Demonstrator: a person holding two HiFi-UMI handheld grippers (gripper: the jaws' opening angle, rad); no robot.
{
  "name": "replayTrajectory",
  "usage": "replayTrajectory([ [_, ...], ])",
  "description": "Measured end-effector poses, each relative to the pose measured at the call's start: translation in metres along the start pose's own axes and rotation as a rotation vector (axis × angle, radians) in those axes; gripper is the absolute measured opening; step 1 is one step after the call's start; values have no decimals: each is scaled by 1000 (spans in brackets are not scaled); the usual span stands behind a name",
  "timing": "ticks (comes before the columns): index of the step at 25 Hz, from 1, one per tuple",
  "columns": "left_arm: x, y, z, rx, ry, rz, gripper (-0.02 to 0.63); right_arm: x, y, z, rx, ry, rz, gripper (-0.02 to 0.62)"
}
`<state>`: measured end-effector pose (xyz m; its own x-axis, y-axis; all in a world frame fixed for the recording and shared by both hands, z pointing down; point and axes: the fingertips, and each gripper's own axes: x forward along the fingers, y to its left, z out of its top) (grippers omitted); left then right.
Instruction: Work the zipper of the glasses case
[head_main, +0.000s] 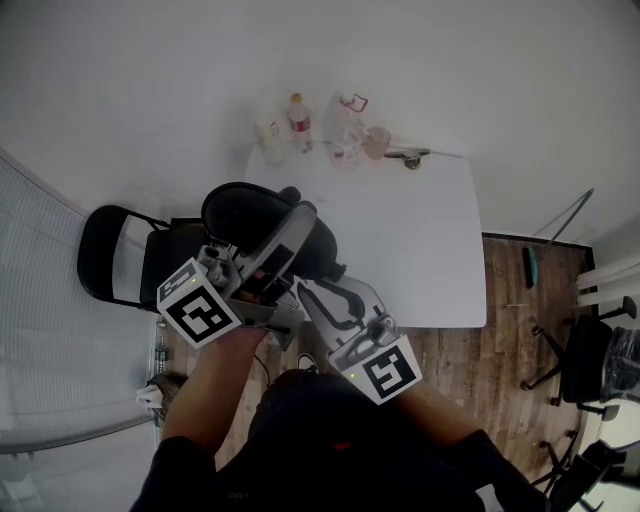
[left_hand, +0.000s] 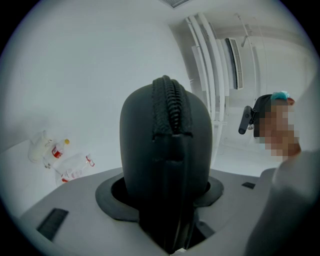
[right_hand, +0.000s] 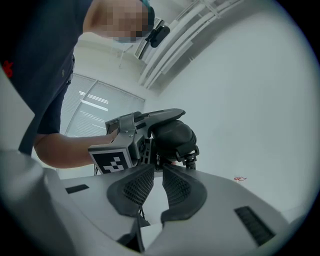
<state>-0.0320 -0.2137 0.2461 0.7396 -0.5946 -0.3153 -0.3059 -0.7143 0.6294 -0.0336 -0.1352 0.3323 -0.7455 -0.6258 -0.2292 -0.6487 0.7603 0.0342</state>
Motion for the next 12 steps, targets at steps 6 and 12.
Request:
replayTrajectory([
  [6,0,4,-2,-24,-5,5,265,1,0,-1,-10,5,9,20],
  [12,-5,14,3,-81,-55,16,264,0,-3,-1,-2,3,2,17],
])
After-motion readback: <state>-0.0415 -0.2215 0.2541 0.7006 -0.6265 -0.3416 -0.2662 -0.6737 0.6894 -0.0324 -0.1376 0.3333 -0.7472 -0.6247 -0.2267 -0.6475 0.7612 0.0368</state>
